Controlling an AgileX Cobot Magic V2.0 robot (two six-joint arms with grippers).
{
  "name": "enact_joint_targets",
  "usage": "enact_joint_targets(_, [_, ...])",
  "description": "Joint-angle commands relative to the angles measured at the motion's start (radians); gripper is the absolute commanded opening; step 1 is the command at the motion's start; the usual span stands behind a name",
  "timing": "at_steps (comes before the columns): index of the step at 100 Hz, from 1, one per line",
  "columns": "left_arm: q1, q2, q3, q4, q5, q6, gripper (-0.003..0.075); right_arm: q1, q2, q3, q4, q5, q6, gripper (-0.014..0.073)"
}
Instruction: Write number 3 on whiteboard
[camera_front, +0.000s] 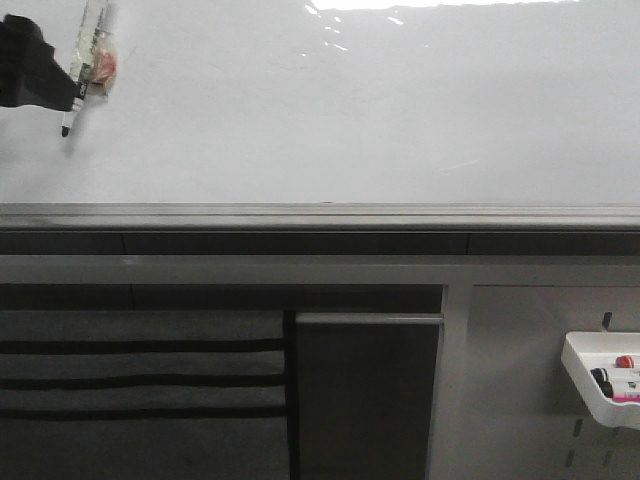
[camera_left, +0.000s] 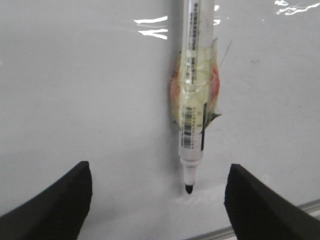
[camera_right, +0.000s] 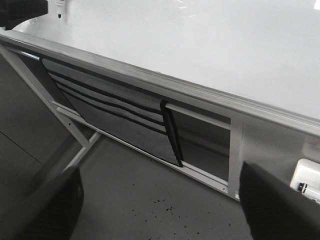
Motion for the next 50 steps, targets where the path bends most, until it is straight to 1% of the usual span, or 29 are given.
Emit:
enact_joint_targets(1, [-0.020,0.023,-0.065,0.000,-0.090,-0.002,0.0514,0.001,0.008,-0.037,0.029,-0.062,-0.011,0.0572])
enact_joint_targets(18, [-0.026,0.096,-0.112,0.000,-0.091,-0.002,0.0512,0.001,0.008,-0.037,0.029,-0.062,-0.011,0.0572])
enact_joint_targets(23, [-0.026,0.108,-0.118,0.000,-0.094,-0.002,0.0496,0.001,0.008,-0.037,0.029,-0.062,-0.011,0.0572])
enact_joint_targets(30, [-0.026,0.114,-0.122,0.000,-0.095,-0.002,0.0442,0.001,0.008,-0.037,0.029,-0.062,-0.011,0.0572])
enact_joint_targets(44, [-0.026,0.115,-0.122,0.000,-0.112,-0.002,0.0282,0.001,0.008,-0.037,0.027,-0.062,-0.011,0.0572])
enact_joint_targets(50, [-0.026,0.115,-0.122,0.000,-0.114,-0.002,0.0227,0.001,0.008,-0.037,0.025,-0.062,-0.011,0.0572])
